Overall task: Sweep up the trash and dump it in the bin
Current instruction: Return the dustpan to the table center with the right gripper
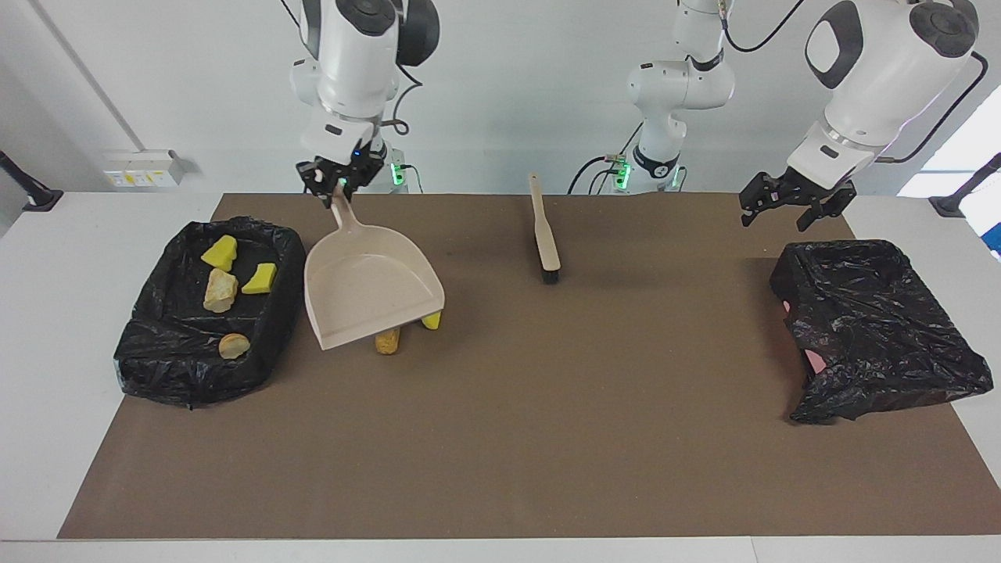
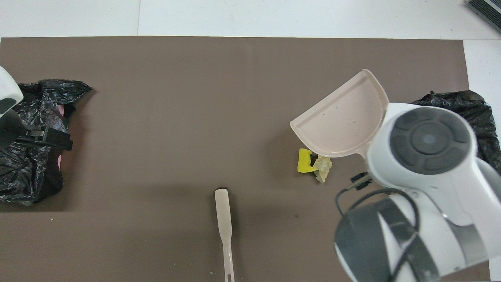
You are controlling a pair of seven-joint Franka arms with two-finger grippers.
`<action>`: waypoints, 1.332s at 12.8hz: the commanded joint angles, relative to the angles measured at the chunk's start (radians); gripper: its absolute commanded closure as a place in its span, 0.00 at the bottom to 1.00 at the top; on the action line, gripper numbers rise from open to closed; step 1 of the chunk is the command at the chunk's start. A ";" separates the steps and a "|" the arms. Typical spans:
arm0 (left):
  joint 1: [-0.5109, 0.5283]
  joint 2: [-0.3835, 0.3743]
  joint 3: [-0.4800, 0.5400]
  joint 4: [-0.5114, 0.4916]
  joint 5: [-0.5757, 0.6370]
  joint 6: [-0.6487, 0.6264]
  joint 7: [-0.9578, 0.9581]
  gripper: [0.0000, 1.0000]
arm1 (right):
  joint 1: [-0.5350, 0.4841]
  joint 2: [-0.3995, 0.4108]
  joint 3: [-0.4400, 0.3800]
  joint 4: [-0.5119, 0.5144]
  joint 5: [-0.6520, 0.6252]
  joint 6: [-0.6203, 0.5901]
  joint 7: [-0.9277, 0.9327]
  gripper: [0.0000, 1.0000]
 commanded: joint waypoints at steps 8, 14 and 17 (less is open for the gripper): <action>0.010 0.015 -0.011 0.009 0.016 -0.028 0.030 0.00 | 0.315 0.574 0.002 0.359 0.165 0.440 0.807 1.00; 0.019 0.014 -0.011 0.014 0.016 -0.020 0.035 0.00 | 0.288 0.586 0.003 0.261 0.173 0.519 0.746 0.90; 0.018 0.015 -0.011 0.015 0.016 -0.014 0.032 0.00 | 0.289 0.600 0.003 0.246 0.173 0.564 0.732 0.87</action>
